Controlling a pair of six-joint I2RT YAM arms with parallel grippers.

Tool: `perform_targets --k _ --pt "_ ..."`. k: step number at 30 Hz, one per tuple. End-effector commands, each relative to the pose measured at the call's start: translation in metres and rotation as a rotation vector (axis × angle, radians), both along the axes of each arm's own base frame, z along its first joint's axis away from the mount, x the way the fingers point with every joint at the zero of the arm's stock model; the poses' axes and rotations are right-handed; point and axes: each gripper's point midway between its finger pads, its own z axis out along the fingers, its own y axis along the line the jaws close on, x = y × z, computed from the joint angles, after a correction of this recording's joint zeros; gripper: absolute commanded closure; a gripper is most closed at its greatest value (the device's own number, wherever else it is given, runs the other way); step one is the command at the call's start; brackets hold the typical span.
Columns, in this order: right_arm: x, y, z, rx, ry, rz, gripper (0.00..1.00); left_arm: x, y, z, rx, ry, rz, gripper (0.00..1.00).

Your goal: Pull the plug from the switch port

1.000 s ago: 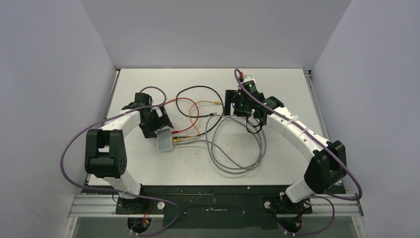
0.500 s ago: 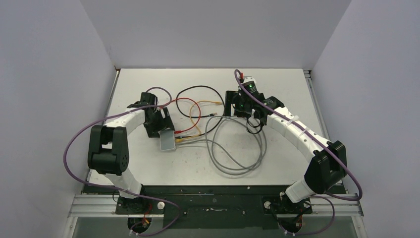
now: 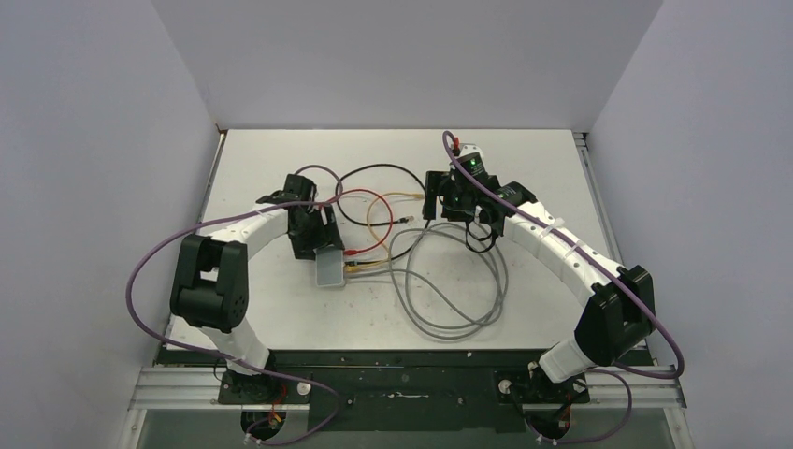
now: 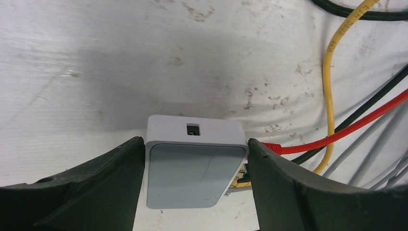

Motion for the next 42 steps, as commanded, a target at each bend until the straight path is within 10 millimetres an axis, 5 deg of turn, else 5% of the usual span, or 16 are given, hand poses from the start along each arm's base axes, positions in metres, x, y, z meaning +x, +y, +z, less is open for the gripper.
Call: perform_targets --k 1,9,14,18,22,30,37,42 --pt "0.003 0.006 0.013 0.034 -0.024 0.022 0.10 0.009 -0.033 0.014 -0.030 -0.044 -0.062 0.40" --pt "0.003 0.010 0.012 0.048 -0.019 0.037 0.10 -0.003 -0.088 0.016 -0.019 -0.051 -0.179 0.42" --pt "0.002 0.011 0.013 0.054 -0.019 0.044 0.10 -0.009 -0.093 0.015 -0.001 -0.052 -0.181 0.39" --pt "0.004 0.014 0.017 0.056 -0.025 0.057 0.10 -0.006 -0.083 0.031 0.039 -0.103 -0.157 0.16" --pt "0.008 0.012 0.027 0.042 -0.049 0.062 0.10 -0.002 -0.068 0.060 0.088 -0.184 -0.127 0.04" --pt "0.019 -0.007 0.062 -0.002 -0.169 0.007 0.10 -0.009 -0.029 0.123 0.169 -0.391 -0.058 0.04" --pt "0.026 -0.036 0.067 -0.051 -0.260 -0.081 0.10 -0.039 0.005 0.136 0.190 -0.501 -0.023 0.04" --pt "0.024 -0.058 0.062 0.117 -0.238 -0.103 0.10 -0.066 0.020 0.117 0.150 -0.470 0.004 0.04"
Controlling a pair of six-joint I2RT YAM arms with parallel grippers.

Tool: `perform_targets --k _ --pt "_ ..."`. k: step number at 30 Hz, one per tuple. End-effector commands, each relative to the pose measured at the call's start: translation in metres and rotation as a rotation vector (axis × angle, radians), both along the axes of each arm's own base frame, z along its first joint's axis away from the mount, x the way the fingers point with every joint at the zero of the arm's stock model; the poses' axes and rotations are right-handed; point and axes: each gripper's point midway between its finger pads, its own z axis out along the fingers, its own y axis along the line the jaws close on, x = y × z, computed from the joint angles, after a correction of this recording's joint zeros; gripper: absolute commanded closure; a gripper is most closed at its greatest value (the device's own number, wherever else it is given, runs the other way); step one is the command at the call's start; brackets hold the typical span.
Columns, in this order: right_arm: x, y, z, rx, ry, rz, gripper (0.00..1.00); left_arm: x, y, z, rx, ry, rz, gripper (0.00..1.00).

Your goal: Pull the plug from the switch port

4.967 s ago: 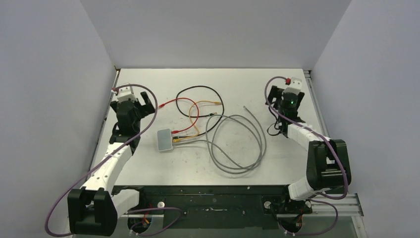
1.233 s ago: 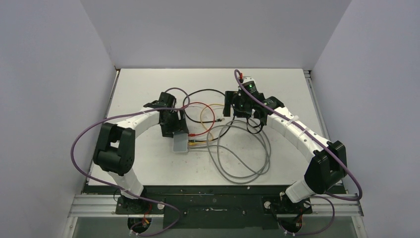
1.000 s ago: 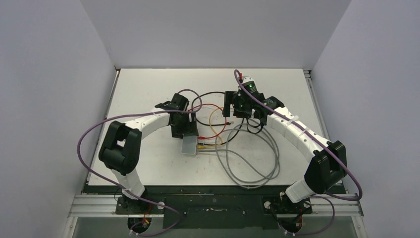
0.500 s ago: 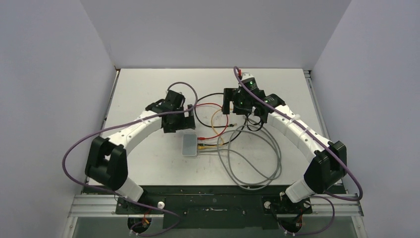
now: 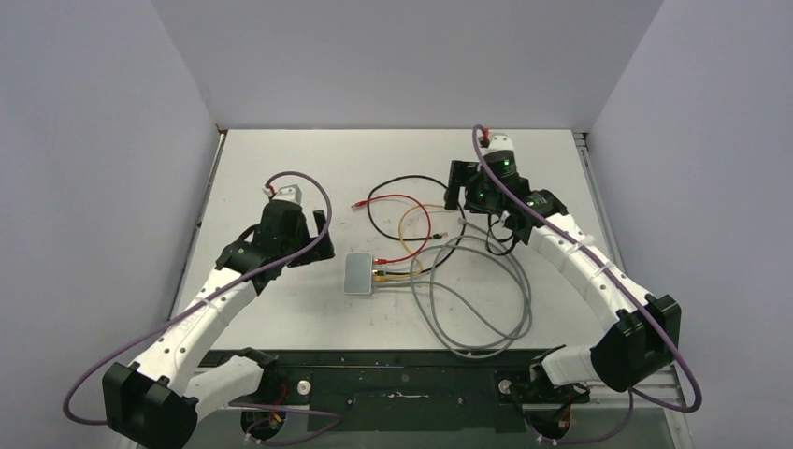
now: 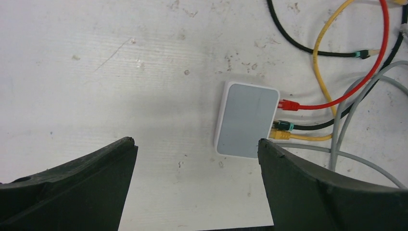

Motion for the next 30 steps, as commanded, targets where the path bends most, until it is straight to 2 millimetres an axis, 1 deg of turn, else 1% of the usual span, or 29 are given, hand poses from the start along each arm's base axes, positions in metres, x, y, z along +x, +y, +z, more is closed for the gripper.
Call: perform_targets --k 1,3,4,7,10,17,20,22,25,30 --pt "0.009 -0.025 0.020 0.167 -0.041 -0.027 0.10 -0.017 0.016 -0.010 -0.025 0.009 0.029 0.04" --pt "0.007 -0.024 0.010 0.193 0.006 0.026 0.10 -0.027 0.021 -0.019 -0.063 0.030 0.046 0.04" --pt "0.005 -0.021 0.006 0.189 0.024 0.056 0.10 -0.029 0.021 -0.022 -0.084 0.033 0.055 0.04" --pt "0.001 -0.009 -0.002 0.207 0.048 0.134 0.10 -0.030 0.015 -0.020 -0.152 0.031 0.056 0.04" --pt "-0.004 0.006 -0.002 0.259 0.049 0.217 0.10 -0.031 0.009 -0.027 -0.250 0.088 0.060 0.04" --pt "0.004 0.013 -0.026 0.286 0.136 0.198 0.10 -0.041 0.002 -0.060 -0.378 0.201 0.096 0.04" --pt "0.006 0.020 -0.033 0.288 0.179 0.218 0.10 -0.043 -0.002 -0.070 -0.425 0.225 0.110 0.04" --pt "0.004 0.033 -0.035 0.308 0.204 0.282 0.10 -0.043 -0.004 -0.077 -0.448 0.240 0.116 0.04" --pt "0.002 0.054 -0.031 0.337 0.189 0.362 0.10 -0.042 -0.007 -0.086 -0.479 0.265 0.127 0.04" --pt "-0.001 0.088 -0.027 0.344 0.197 0.481 0.10 -0.031 -0.012 -0.090 -0.513 0.270 0.129 0.04"
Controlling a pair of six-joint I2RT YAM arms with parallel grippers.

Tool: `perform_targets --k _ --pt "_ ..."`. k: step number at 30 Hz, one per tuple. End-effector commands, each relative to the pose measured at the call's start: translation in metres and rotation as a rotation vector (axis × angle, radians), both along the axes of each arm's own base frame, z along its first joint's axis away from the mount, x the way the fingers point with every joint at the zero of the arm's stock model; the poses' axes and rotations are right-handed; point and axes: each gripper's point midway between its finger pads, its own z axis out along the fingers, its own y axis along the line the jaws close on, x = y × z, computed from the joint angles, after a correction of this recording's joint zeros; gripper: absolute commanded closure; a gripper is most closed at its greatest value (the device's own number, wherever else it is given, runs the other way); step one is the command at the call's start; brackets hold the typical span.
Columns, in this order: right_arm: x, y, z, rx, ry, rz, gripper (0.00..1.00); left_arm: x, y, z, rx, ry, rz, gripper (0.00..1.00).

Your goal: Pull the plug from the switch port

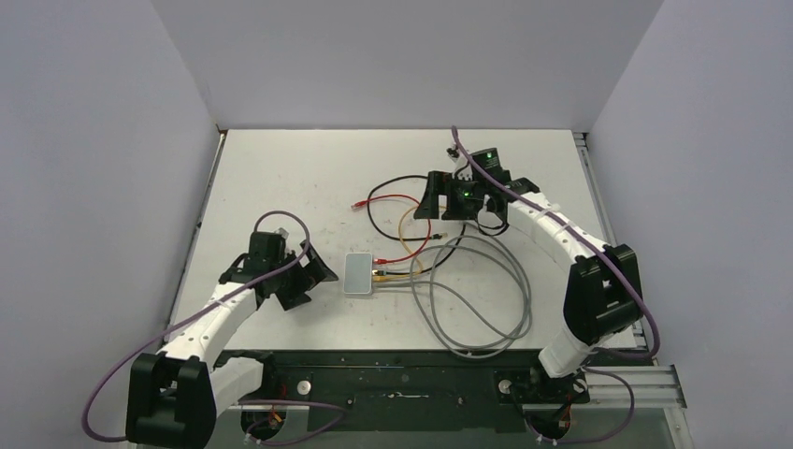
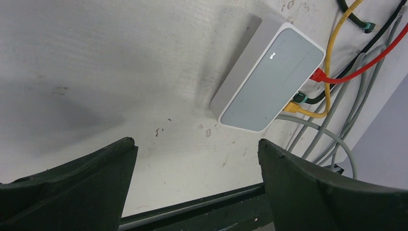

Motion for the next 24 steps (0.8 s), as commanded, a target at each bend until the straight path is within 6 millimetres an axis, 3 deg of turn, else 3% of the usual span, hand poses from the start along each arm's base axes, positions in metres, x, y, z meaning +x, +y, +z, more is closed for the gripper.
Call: perform_targets --k 1,6,12,20,24 --pt "0.009 0.045 0.038 0.097 -0.107 0.150 0.10 0.028 -0.013 0.013 -0.088 -0.089 0.009 0.04" --pt "0.001 0.074 0.031 0.128 -0.034 0.255 0.10 0.038 -0.022 0.012 -0.161 -0.084 0.031 0.03" --pt "-0.015 0.099 0.005 0.162 0.086 0.346 0.10 0.049 -0.024 0.011 -0.168 -0.089 0.028 0.00" --pt "-0.028 0.117 -0.023 0.179 0.193 0.432 0.03 0.058 -0.035 -0.001 -0.210 -0.052 -0.008 0.14" --pt "-0.026 0.126 -0.024 0.205 0.190 0.444 0.02 0.059 -0.037 -0.007 -0.217 -0.031 -0.013 0.17"
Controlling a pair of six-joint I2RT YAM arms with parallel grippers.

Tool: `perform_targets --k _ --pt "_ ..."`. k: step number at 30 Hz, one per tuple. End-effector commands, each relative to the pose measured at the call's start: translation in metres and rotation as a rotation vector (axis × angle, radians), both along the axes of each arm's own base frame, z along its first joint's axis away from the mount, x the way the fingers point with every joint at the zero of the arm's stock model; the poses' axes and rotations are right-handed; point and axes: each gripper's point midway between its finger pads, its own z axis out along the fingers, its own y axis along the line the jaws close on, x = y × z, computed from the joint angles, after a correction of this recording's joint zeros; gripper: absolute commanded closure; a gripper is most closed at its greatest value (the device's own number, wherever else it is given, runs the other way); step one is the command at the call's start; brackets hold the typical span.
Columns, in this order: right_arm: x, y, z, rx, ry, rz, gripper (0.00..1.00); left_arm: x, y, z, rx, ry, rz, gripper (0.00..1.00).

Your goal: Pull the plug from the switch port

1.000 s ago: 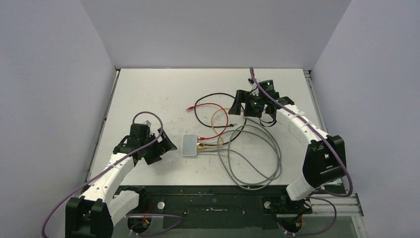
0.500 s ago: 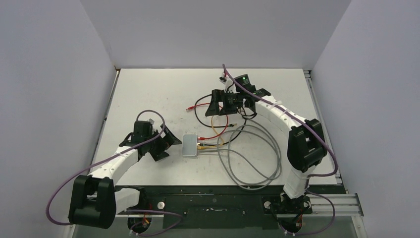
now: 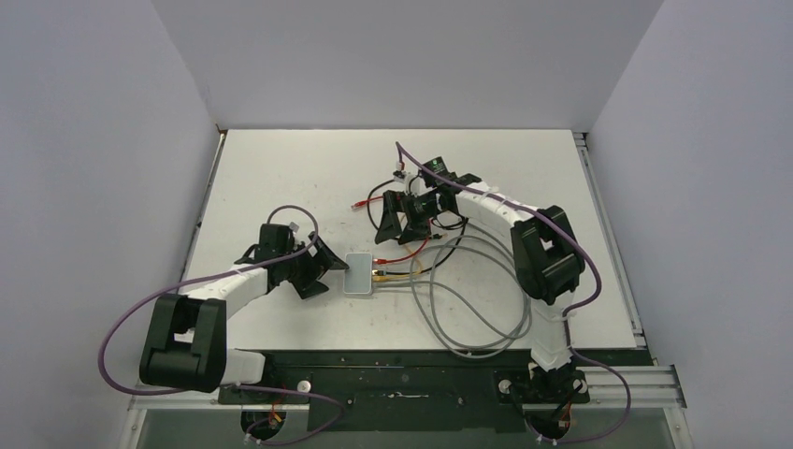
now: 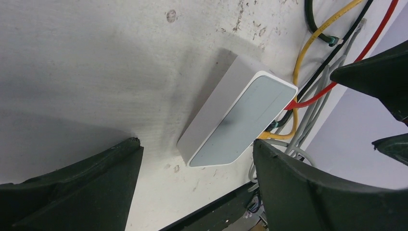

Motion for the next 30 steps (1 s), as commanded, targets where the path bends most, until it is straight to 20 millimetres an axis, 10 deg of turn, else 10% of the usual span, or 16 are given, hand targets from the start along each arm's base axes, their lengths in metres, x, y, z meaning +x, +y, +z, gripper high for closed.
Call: perform_targets --k 1,17,30 --pt "0.007 0.019 0.027 0.094 -0.061 0.051 0.02 0.021 -0.007 0.013 -0.035 -0.065 -0.012 0.17" --pt "-0.001 0.025 0.012 0.083 -0.030 0.119 0.00 0.021 -0.008 0.011 -0.039 -0.045 -0.028 0.18" --pt "-0.015 0.027 -0.017 0.086 0.061 0.129 0.21 0.033 -0.020 0.013 -0.092 -0.065 -0.053 0.24"
